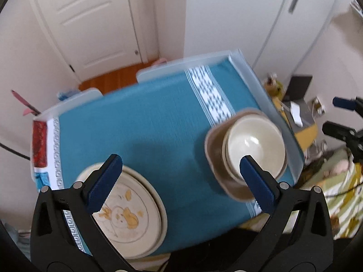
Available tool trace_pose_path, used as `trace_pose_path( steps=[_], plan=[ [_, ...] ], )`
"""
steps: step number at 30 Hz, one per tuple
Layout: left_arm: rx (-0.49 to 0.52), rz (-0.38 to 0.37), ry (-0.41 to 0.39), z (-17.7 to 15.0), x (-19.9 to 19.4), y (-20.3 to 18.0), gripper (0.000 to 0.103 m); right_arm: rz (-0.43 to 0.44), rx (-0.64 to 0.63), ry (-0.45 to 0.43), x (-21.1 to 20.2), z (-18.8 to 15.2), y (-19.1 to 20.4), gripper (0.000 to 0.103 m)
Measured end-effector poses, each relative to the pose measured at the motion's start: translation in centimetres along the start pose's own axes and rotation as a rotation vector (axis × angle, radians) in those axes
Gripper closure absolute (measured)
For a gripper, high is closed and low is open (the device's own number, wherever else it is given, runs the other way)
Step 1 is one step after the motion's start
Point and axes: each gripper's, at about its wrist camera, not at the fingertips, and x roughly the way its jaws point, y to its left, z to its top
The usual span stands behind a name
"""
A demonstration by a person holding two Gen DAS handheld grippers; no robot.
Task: Organize plates and bowls
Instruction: 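Grasp the rim of the basket holding the bowls with both grippers, then carry the basket with bowls onto the plate stack and open both grippers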
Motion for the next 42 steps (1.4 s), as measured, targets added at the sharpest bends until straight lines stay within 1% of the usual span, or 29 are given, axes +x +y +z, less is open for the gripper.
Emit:
trace_pose_path(
  steps=[2,4,6,8,12,13,14,16,17,18,20,21,22,23,24,25,27,28,29,30,31,32,34,36,38,39,41,42],
  plan=[
    [0.019,-0.022,0.045,-0.7,1.5,-0.7,0.0,-0.056,0.015,0.06,1.4,-0.7,-0.5,0.0],
    [0.038,-0.03,0.09,-1.4,3.0,-1.4,0.0,-0.071,0.004,0.115,2.9,-1.4,-1.0,0.0],
    [0.043,-0.037,0.157,-2.2,4.8,-1.8,0.0,-0.061,-0.022,0.17,4.4,-1.9,-0.8,0.0],
    [0.035,-0.048,0.201,-2.9,6.2,-1.8,0.0,-0.063,-0.059,0.218,5.7,-2.5,-0.3,0.0],
    [0.037,-0.069,0.244,-3.6,7.8,-2.2,0.001,-0.043,-0.103,0.276,7.6,-3.1,-0.1,0.0],
    [0.036,-0.074,0.251,-3.8,8.2,-2.3,0.002,-0.042,-0.118,0.287,8.2,-3.2,0.0,0.001],
    [0.037,-0.081,0.261,-3.9,8.7,-2.5,0.005,-0.041,-0.131,0.297,8.7,-3.2,0.1,0.002],
    [0.038,-0.092,0.282,-4.0,9.7,-2.7,0.011,-0.028,-0.149,0.317,9.5,-3.1,0.4,0.008],
    [0.033,-0.105,0.285,-4.0,9.9,-2.9,0.013,-0.021,-0.158,0.324,9.8,-3.1,0.6,0.011],
    [0.029,-0.106,0.294,-4.1,10.3,-3.0,0.013,-0.013,-0.168,0.33,10.1,-3.0,0.8,0.016],
    [0.033,-0.107,0.296,-4.0,10.8,-3.4,0.017,0.0,-0.197,0.34,10.6,-3.0,1.3,0.021],
    [0.033,-0.112,0.297,-4.0,11.0,-3.6,0.019,0.006,-0.213,0.346,11.0,-3.1,1.5,0.028],
    [0.029,-0.122,0.299,-4.2,11.2,-3.7,0.023,0.012,-0.222,0.353,11.3,-3.1,1.7,0.034],
    [0.025,-0.128,0.303,-4.3,11.5,-3.8,0.027,0.031,-0.227,0.356,11.7,-3.3,1.7,0.036],
    [0.022,-0.132,0.303,-4.3,11.9,-3.9,0.028,0.042,-0.227,0.358,12.1,-3.3,1.8,0.041],
    [0.02,-0.129,0.3,-4.3,12.2,-4.0,0.029,0.059,-0.227,0.364,12.5,-3.4,1.9,0.044],
    [0.016,-0.122,0.29,-4.4,12.9,-4.1,0.031,0.066,-0.226,0.366,13.2,-3.5,1.9,0.045],
    [0.014,-0.123,0.29,-4.5,13.1,-4.1,0.032,0.07,-0.225,0.365,13.6,-3.5,2.0,0.048],
    [0.011,-0.13,0.287,-4.5,13.3,-4.1,0.035,0.074,-0.222,0.36,13.8,-3.4,1.9,0.048],
    [0.013,-0.142,0.283,-4.6,13.5,-4.2,0.037,0.084,-0.219,0.352,13.9,-3.3,1.8,0.052],
    [0.017,-0.15,0.279,-4.6,13.6,-4.4,0.042,0.099,-0.215,0.346,14.1,-3.3,1.8,0.057],
    [0.024,-0.158,0.276,-4.6,13.7,-4.7,0.049,0.113,-0.211,0.343,14.2,-3.3,1.8,0.059],
    [0.043,-0.171,0.275,-4.7,14.0,-5.4,0.058,0.139,-0.222,0.336,14.6,-3.5,2.1,0.071],
    [0.081,-0.149,0.25,-4.9,14.0,-6.2,0.061,0.147,-0.243,0.324,14.9,-3.6,2.5,0.076],
    [0.1,-0.153,0.237,-5.0,13.8,-6.6,0.07,0.167,-0.241,0.311,15.3,-3.9,2.6,0.079],
    [0.106,-0.16,0.23,-5.1,13.8,-6.9,0.072,0.177,-0.237,0.307,15.4,-3.9,2.5,0.082],
    [0.115,-0.185,0.223,-5.2,13.7,-7.3,0.084,0.2,-0.237,0.275,15.2,-3.9,2.5,0.086],
    [0.126,-0.181,0.22,-5.2,13.7,-7.8,0.084,0.208,-0.238,0.27,15.2,-3.8,2.5,0.09]
  ],
)
